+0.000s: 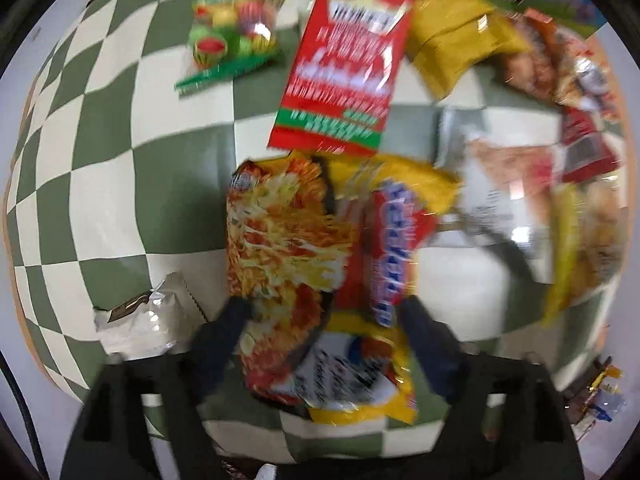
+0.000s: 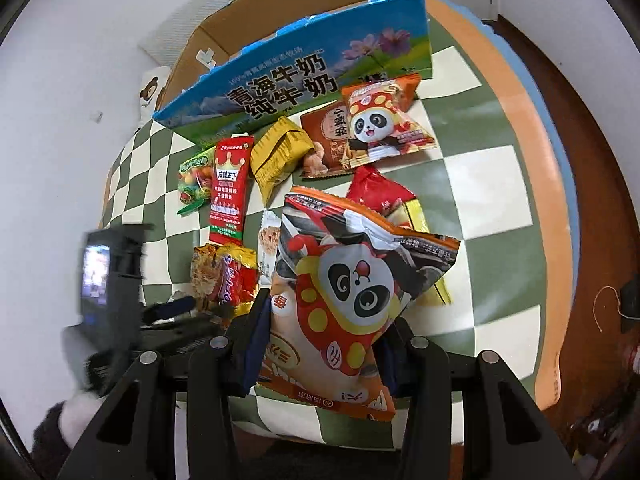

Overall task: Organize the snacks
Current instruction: 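Carry both bags over the cardboard box and lower them inside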

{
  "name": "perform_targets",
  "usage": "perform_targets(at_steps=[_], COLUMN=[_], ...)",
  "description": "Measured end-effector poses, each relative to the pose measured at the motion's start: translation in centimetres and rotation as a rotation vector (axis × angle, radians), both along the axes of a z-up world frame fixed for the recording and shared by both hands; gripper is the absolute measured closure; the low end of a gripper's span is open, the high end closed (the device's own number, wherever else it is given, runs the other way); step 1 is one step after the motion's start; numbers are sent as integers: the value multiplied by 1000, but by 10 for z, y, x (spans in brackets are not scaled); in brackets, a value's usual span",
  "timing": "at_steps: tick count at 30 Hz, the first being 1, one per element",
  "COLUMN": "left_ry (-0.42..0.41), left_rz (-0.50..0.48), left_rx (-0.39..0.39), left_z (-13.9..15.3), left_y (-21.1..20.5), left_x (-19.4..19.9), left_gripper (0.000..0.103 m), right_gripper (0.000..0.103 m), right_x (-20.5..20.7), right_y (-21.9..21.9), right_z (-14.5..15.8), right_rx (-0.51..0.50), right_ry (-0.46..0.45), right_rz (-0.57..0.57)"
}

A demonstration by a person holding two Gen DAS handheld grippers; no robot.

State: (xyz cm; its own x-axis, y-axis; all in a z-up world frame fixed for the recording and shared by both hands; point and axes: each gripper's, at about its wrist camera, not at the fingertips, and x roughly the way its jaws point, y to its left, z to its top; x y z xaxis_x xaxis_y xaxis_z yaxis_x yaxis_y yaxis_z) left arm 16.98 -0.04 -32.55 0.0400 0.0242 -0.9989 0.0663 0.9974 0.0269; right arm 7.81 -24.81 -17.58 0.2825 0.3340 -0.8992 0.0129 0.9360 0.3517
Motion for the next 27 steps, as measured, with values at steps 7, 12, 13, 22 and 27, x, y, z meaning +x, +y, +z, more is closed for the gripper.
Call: perform_targets(at_steps=[7,12,13,22,27], left_ry=[44,-50,-69,-318,-375], left_rz=[92,79,83,91,99], left_rx=[-60,-13,-27,-163,-198], left_z=[-22,20,30,191,229], left_y=[16,6,3,-8,-16], left_x=[6,-7,-12,38,105], left_gripper=[18,18,18,18,18], right_gripper=[55,55,55,55,55], right_x=[6,5,5,35,95], right_y=[1,-2,-3,-13,-16], right_z=[-13,-18,-18,36,85], right_rx=[46,58,62,120,127], right_ry=[46,62,63,-30,-141], right_rz=[31,29,29,69,117])
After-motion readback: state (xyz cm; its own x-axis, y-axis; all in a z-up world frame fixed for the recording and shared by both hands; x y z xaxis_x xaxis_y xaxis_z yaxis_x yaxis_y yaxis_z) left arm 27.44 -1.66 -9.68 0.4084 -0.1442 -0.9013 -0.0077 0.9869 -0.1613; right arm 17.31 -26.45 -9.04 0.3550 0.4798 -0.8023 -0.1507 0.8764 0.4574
